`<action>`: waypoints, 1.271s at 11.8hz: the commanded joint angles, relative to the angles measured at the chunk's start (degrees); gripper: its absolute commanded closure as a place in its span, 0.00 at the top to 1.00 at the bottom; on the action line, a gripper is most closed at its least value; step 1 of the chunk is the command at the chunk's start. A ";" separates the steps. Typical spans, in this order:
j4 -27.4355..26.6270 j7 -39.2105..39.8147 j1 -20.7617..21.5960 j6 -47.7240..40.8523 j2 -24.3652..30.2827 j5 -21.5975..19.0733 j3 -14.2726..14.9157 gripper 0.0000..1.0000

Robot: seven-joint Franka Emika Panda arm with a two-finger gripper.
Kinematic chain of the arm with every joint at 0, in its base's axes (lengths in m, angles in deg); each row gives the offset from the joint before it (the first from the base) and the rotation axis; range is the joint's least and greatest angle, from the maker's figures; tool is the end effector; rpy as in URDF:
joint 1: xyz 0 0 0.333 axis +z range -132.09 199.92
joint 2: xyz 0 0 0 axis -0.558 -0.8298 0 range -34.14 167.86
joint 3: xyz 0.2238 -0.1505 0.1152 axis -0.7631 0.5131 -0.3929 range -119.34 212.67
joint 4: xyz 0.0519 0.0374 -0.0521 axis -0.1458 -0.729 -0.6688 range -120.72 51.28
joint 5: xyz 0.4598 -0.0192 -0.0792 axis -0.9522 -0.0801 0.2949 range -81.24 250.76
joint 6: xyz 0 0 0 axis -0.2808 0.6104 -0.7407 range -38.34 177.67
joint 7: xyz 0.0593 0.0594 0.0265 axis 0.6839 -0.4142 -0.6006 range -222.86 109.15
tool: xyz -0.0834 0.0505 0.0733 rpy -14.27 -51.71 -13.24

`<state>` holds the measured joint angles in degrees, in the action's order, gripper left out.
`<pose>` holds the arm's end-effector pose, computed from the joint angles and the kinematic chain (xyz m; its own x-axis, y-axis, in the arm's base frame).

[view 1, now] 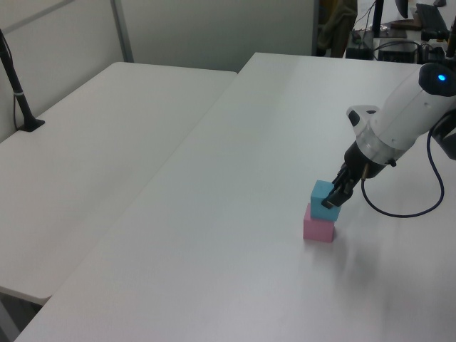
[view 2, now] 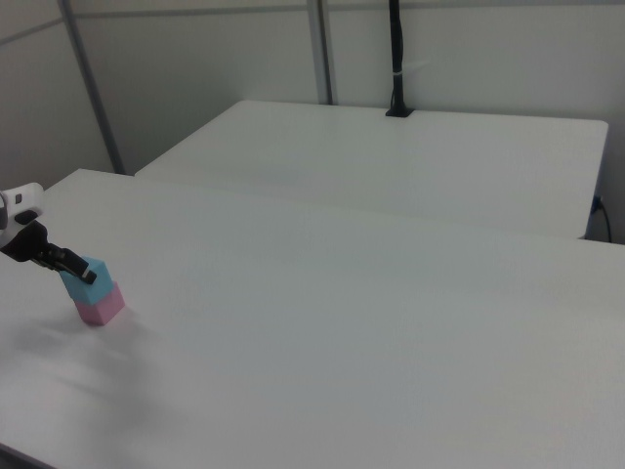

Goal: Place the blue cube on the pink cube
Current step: 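Lower the light-blue cube onto the pink cube's top face, then open the gripper to release the light-blue cube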

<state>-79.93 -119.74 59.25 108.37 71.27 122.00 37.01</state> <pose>0.4722 0.3325 0.2973 0.8807 0.0365 0.4722 -0.0147 -0.9944 0.1044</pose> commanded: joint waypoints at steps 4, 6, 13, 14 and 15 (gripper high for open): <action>0.47 -4.44 -0.54 1.07 -1.60 1.61 -0.28 1.00; 3.27 -4.53 -0.98 0.55 -0.55 1.44 -0.11 1.00; 27.05 12.16 -4.93 -18.66 -2.56 -21.49 0.69 1.00; 30.23 14.34 -6.16 -22.10 -3.17 -21.94 0.69 1.00; 31.83 20.37 -6.60 -26.48 -3.79 -23.07 0.69 1.00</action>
<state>-54.76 -108.28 54.05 89.94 70.34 101.92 37.72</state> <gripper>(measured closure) 0.000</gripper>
